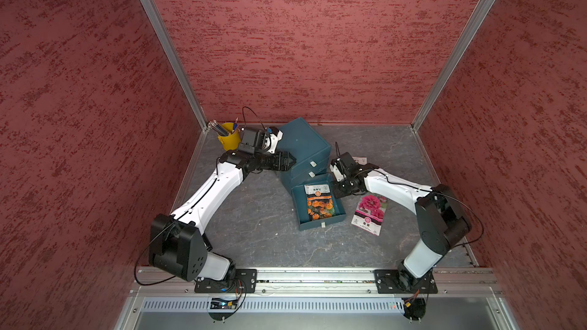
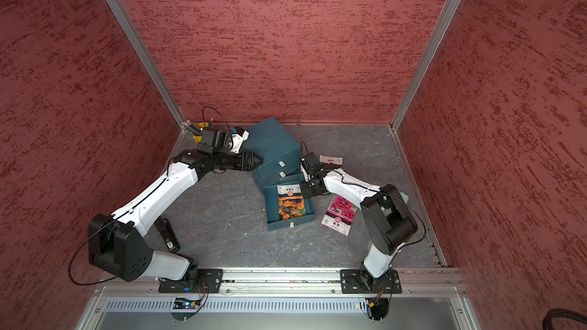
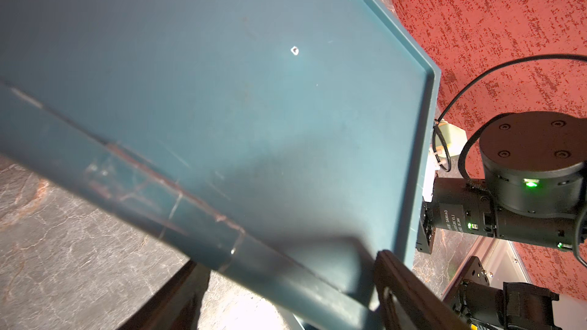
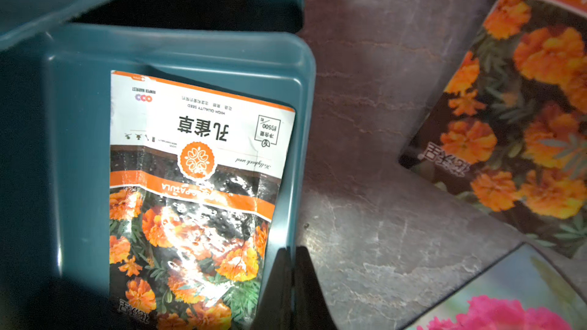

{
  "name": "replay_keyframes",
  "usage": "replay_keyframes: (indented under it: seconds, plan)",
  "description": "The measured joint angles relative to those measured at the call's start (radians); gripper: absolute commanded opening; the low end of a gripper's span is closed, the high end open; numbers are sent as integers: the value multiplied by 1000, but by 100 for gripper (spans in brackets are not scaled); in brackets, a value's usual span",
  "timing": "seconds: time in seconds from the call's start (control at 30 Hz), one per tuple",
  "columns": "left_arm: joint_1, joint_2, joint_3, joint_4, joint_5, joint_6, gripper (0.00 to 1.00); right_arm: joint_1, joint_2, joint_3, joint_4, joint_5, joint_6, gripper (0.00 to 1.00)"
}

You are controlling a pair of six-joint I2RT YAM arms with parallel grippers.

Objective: Take the seed bags out of the drawer
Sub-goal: Adjust the drawer in the storage box.

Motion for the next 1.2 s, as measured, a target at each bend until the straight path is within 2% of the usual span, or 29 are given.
replay_keyframes:
  seconds: [0.6,0.77,1.03,1.1,1.2]
  plan:
    - [0,3,3,-5,0,1,84,0,40,42,45,53,-70,0]
    - [0,3,4,-3,-2,1,84,0,76,84,45,73,-85,13]
    - [0,6,8,-5,-4,2,84,0,83,87,46,97,-70,47]
    - [0,6,8,-5,-4,2,84,0,76,87,40,97,-61,59]
    - [0,6,8,-4,-4,2,84,0,51,108,2,96,-44,66]
